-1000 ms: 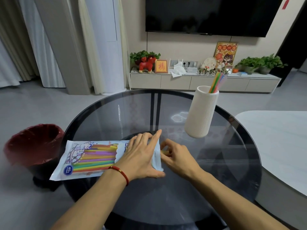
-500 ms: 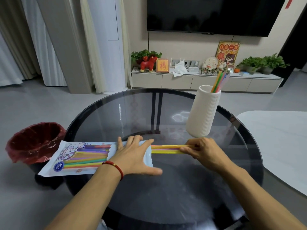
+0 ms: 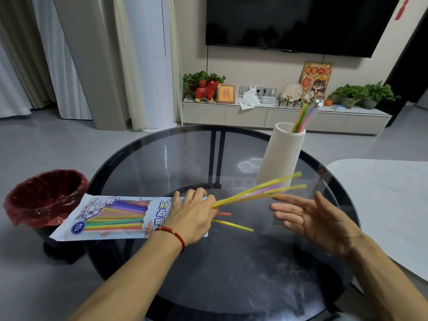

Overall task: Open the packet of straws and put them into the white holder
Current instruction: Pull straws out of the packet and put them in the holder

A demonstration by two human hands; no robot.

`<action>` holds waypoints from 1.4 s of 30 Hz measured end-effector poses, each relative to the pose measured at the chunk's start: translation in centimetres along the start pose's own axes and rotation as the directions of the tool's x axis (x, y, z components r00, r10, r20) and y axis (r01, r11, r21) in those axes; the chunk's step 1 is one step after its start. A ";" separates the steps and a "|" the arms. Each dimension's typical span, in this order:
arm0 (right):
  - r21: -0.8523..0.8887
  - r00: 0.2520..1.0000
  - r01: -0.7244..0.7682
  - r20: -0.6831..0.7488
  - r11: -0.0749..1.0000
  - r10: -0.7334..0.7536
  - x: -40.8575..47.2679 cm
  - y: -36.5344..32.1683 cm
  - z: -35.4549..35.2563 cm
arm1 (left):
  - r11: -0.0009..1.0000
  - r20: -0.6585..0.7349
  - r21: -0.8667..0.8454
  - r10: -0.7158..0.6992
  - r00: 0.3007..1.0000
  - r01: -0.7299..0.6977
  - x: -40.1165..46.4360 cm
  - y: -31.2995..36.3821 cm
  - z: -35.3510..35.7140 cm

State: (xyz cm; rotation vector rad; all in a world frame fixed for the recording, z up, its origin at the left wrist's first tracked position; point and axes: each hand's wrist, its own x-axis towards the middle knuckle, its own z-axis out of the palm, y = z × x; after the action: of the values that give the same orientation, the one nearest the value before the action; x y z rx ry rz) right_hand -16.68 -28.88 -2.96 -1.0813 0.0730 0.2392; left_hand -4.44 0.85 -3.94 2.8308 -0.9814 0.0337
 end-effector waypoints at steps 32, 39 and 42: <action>-0.938 0.658 -0.082 -0.305 0.337 -0.688 3.8 -6.4 5.4 | 0.979 0.055 -0.182 0.099 0.994 -0.088 -0.6 0.4 1.2; -0.943 0.763 -0.215 -0.326 0.255 -0.559 5.4 -0.8 3.4 | 0.981 0.049 -0.174 0.096 0.994 -0.086 -0.6 0.6 1.4; -0.938 0.757 -0.172 -0.321 0.301 -0.569 5.4 -0.6 3.0 | 0.981 0.044 -0.171 0.101 0.994 -0.092 -0.5 0.6 1.6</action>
State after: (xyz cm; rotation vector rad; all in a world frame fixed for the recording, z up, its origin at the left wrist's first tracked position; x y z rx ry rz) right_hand -11.47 -25.65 -1.97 -2.3726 0.4298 -0.4567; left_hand -5.26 0.46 -5.47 2.6414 -1.0779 -0.1093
